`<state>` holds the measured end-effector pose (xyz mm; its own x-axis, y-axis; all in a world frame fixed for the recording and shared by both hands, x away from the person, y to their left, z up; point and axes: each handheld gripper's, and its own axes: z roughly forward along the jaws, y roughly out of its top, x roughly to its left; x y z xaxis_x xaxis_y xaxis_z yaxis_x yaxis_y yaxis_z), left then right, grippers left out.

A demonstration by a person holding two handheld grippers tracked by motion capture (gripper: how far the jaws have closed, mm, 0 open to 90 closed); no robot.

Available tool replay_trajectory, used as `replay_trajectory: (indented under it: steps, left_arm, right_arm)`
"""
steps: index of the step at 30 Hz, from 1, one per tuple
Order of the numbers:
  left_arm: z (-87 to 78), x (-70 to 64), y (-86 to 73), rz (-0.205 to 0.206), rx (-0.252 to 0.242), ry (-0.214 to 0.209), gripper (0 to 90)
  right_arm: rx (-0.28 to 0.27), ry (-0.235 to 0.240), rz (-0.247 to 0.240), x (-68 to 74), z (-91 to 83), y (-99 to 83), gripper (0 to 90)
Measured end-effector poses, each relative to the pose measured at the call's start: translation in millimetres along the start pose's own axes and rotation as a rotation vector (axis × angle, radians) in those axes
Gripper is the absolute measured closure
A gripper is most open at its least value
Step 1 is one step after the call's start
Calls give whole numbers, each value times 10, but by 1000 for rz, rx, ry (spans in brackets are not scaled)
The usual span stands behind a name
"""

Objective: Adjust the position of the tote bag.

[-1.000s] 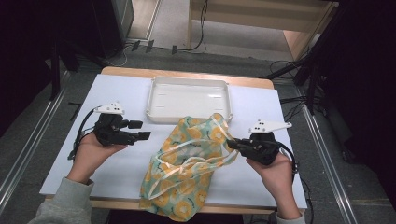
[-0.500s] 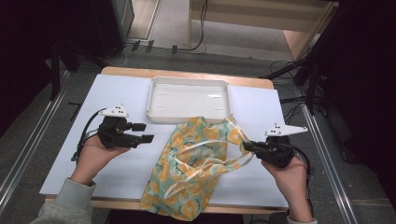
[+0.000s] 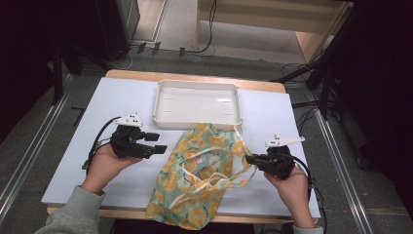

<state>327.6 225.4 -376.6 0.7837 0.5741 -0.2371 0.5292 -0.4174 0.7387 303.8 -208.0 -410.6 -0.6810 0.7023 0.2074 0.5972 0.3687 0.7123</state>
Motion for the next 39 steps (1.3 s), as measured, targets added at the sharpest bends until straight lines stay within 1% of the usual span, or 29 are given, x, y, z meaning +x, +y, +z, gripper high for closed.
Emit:
replay_trajectory:
  steps: [4,7,9,10,11,13,14,17,18,20,22,24,25,27,29,30,32,34,35,39]
  left_arm:
    - [44,-17,-8,-2,-1,-15,403]
    - [52,-29,-3,5,5,-17,402]
    - [49,-43,3,7,2,-15,402]
    - [46,-50,7,8,1,-14,402]
    - [43,-57,12,11,2,-14,402]
    - [42,-79,24,10,-4,-15,402]
    - [43,-87,30,10,-4,-14,402]
    - [39,-129,58,17,3,-17,402]
    - [37,-146,67,18,4,-12,402]
    - [33,-180,89,24,5,-20,402]
    - [34,-215,108,28,4,-23,403]
    - [44,-241,122,31,10,-29,402]
    - [55,-259,130,32,14,-27,402]
    - [73,-284,139,32,19,-35,402]
    - [88,-314,152,38,24,-35,402]
    - [101,-330,157,33,22,-40,402]
    - [134,-359,164,38,25,-46,400]
    - [177,-380,165,49,38,-47,397]
    - [196,-389,166,52,48,-42,395]
    - [273,-399,166,50,55,-52,388]
  right_arm:
    - [6,20,4,-5,81,-31,854]
    - [7,27,-5,1,110,-34,803]
    - [3,18,-14,13,113,-27,737]
    - [4,16,-18,17,107,-21,687]
    - [-2,10,-25,20,101,-17,662]
    - [-8,6,-35,37,80,-6,621]
    - [-13,-5,-38,47,57,4,614]
    - [-32,-13,-43,68,7,25,588]
    - [-39,-12,-42,73,-13,32,586]
    - [-53,-21,-44,83,-53,44,585]
    - [-61,-15,-39,96,-87,54,589]
    - [-74,-19,-43,107,-123,61,608]
    - [-75,-17,-40,111,-134,61,620]
    - [-84,-10,-34,110,-150,59,645]
    - [-86,-10,-35,100,-150,55,656]
    - [-87,-11,-35,95,-148,52,660]
    - [-88,-11,-28,85,-134,42,666]
    - [-82,-9,-24,80,-117,34,668]
    - [-80,-9,-23,79,-106,30,668]
    - [-73,-4,-24,88,-71,22,661]
